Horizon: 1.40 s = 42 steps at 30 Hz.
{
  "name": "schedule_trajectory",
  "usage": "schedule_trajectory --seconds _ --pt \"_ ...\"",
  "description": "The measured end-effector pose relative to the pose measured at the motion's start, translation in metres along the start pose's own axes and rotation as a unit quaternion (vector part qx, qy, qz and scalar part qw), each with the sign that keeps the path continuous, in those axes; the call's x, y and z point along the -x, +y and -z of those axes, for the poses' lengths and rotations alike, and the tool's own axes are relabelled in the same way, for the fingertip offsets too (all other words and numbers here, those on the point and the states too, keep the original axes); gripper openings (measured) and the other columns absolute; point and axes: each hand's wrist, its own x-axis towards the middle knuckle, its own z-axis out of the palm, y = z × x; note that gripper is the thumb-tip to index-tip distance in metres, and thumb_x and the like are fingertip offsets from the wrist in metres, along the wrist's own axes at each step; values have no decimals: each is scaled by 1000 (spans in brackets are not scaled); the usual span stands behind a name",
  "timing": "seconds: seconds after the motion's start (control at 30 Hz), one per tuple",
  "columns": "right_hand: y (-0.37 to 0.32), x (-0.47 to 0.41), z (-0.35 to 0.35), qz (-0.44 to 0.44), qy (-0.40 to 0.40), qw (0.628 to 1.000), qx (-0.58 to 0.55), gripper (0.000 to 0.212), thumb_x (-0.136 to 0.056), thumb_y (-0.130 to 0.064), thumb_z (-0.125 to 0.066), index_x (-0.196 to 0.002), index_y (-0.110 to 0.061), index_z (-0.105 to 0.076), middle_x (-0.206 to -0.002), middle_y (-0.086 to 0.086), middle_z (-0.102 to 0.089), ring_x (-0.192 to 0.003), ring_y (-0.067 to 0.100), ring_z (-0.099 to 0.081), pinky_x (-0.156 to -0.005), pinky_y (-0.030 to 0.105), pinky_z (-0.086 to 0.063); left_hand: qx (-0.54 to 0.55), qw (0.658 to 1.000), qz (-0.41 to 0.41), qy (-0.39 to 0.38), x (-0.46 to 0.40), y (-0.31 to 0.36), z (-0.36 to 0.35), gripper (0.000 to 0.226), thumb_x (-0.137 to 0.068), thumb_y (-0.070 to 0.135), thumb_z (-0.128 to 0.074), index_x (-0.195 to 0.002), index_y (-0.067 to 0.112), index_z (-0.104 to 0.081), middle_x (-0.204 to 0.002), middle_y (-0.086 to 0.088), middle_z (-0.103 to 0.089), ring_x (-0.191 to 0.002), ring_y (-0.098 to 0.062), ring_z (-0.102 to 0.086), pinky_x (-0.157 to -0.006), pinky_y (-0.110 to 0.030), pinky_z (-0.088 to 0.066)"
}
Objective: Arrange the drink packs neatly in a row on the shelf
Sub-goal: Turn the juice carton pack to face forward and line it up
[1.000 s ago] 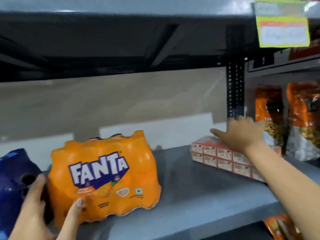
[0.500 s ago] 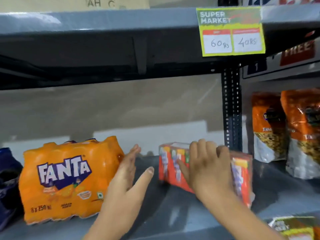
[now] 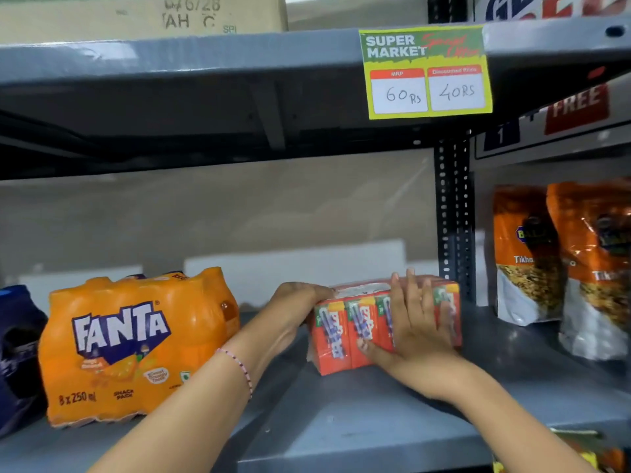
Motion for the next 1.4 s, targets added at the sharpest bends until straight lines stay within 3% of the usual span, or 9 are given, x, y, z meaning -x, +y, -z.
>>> schedule_trajectory --seconds 0.13,0.23,0.33,0.53,0.77,0.9,1.07,1.3,1.4 --pt "-10 3 12 -4 -169 924 -343 142 -54 -96 -47 -151 -28 32 -153 -17 38 -144 5 27 -122 33 5 24 1000 6 -14 27 0 7 22 -83 6 -73 -102 -6 -73 -108 -37 -71 -83 -30 -65 -70 -33 -50" --pt "-18 15 13 30 -186 843 -504 134 -55 -78 -75 -159 -34 -3 -162 -20 -22 -148 4 -26 -119 30 -25 59 998 11 -14 50 -4 7 13 -90 22 -66 -88 9 -69 -101 -17 -73 -85 -25 -65 -81 -37 -47" --pt "-27 24 15 25 -114 833 -541 99 -53 -40 -93 -139 -21 -46 -116 -4 -76 -107 14 -73 -84 30 -59 92 995 31 10 65 -6 12 43 -92 51 -56 -99 9 -62 -107 -11 -77 -94 -27 -63 -101 -46 -38" --pt "-59 45 14 -98 134 924 -344 77 -54 -33 -83 -117 -31 -38 -85 -13 -64 -78 18 -66 -66 32 -53 95 995 34 7 70 -5 11 75 -98 66 -29 -141 8 -49 -117 -15 -77 -109 -27 -65 -119 -54 -21" --pt "-8 36 32 -52 -16 874 -483 61 -66 9 -83 -109 -19 -51 -103 14 -74 -83 17 -74 -64 30 -58 42 992 21 120 68 -3 9 63 -102 55 -36 -151 15 -40 -128 0 -56 -119 -23 -52 -93 -34 -33" --pt "40 20 59 -29 -191 823 -535 73 -63 12 -84 -125 -10 -53 -117 26 -72 -110 40 -69 -99 55 -50 6 987 20 157 58 -16 18 72 -98 63 -35 -157 22 -30 -154 -4 -49 -138 -30 -50 -109 -45 -38" --pt "69 9 68 -30 -258 773 -578 70 -71 16 -74 -131 -20 -64 -129 27 -67 -121 42 -63 -111 59 -39 92 979 25 180 63 -22 23 49 -102 55 -40 -127 19 -61 -91 -3 -77 -75 -19 -74 -57 -28 -49" --pt "39 35 48 -53 -168 740 -649 70 -67 -26 -88 -131 -13 -62 -125 16 -73 -115 31 -69 -103 51 -45 150 983 9 107 74 -29 21 37 -99 51 -49 -111 19 -65 -71 3 -77 -59 -14 -75 -55 -29 -53" --pt "30 44 49 -55 -122 693 -708 45 -87 -40 -58 -124 -17 -71 -129 15 -71 -119 32 -66 -105 57 -47 196 978 2 73 78 -30 24 41 -95 55 -52 -85 19 -69 -60 2 -78 -49 -14 -75 -57 -33 -54"
